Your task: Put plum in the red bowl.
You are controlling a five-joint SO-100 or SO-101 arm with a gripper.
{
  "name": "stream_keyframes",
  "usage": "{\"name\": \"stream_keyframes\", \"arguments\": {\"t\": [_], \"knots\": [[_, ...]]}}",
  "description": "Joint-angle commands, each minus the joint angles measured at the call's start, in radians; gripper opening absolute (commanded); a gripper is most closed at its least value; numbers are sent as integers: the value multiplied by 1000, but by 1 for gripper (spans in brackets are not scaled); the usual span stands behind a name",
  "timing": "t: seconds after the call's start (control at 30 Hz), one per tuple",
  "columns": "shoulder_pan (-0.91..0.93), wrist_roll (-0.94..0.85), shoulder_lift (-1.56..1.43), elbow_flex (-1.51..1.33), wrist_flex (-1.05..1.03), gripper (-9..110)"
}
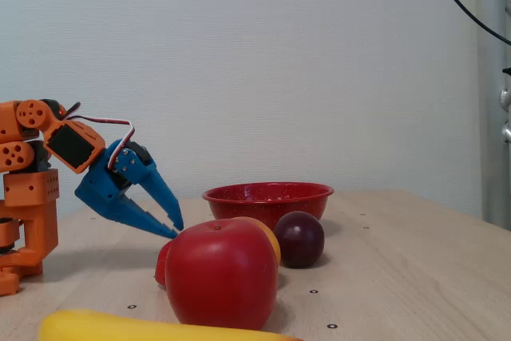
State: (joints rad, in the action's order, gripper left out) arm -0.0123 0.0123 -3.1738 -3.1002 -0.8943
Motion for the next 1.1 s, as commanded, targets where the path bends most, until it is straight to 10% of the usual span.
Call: {"name": "stream_keyframes", "arguments": {"t": [0.0, 1.07], "knots": [[2, 44, 67, 74, 6, 0], [-8, 97, 1071, 1387, -673, 4]]}}
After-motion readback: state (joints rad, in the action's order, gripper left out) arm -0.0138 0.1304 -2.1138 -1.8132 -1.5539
